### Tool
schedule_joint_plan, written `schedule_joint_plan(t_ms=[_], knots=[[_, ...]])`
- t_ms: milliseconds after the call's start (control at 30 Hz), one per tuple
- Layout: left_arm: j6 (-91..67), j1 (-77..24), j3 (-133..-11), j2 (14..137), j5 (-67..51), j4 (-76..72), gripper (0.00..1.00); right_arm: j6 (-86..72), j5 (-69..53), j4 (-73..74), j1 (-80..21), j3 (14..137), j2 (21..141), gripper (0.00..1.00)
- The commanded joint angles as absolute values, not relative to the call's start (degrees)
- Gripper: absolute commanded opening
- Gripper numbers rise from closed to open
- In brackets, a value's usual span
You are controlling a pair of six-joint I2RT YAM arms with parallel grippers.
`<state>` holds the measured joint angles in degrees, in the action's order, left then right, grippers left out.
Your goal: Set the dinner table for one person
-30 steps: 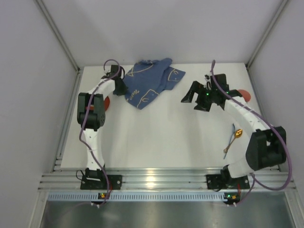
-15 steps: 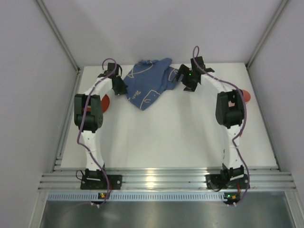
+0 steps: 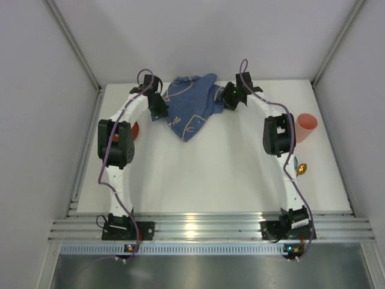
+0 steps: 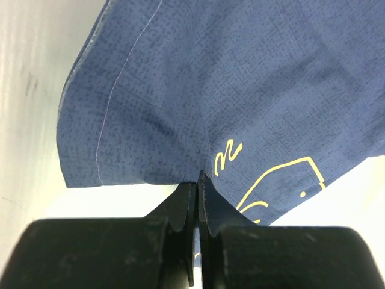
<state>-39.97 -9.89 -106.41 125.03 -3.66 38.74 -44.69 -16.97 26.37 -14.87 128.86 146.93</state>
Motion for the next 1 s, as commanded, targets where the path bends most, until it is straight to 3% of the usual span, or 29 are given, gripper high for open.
schedule_joint_plan(t_ms=[0,33,100,133,300,500,733,767,800,833,867,967], knots=[[-40.6,-10.63,-108.02,123.58,-3.78,41.57,0.0,-45.44,-17.14,26.54,-15.73,130.07,150.64,0.47],[-40.95,-10.63,-107.84,123.49,-3.87,41.4,0.0,-45.0,-17.31,26.54,-15.73,130.51,150.82,0.31],[-41.13,-10.63,-107.49,123.05,-3.78,41.4,0.0,-44.04,-18.36,27.15,-15.47,130.96,151.0,0.14],[-41.39,-10.63,-107.66,122.96,-3.78,41.4,0.0,-43.51,-18.8,27.68,-15.38,131.13,150.82,0.0],[-43.59,-10.37,-109.77,121.38,-0.53,42.27,0.0,-38.68,-18.98,35.14,-11.87,131.22,145.29,0.0],[-48.77,-6.42,-110.57,114.44,9.3,42.1,0.0,-32.71,-21.01,57.01,-2.12,143.43,141.16,0.0],[-49.13,-2.46,-113.55,113.46,8.01,43.68,0.0,-29.19,-24.96,65.73,1.76,141.95,136.84,0.01],[-48.87,-2.55,-112.86,114.34,7.04,43.77,0.0,-28.66,-25.4,66.44,1.41,141.16,137.11,0.09],[-48.69,-2.72,-111.72,114.61,6.07,43.77,0.0,-27.61,-25.4,66.97,1.06,140.28,137.02,0.29],[-48.87,-3.25,-110.23,114.78,4.06,43.42,0.0,-27.16,-25.4,66.89,0.45,138.1,137.02,0.73],[-48.87,-3.6,-106.56,115.13,3.09,42.9,0.0,-26.81,-25.66,66.8,0.44,137.29,137.2,0.99],[-47.73,-5.62,-100.65,116.97,0.35,42.45,0.0,-25.14,-25.84,67.5,-2.72,136.23,136.85,1.0]])
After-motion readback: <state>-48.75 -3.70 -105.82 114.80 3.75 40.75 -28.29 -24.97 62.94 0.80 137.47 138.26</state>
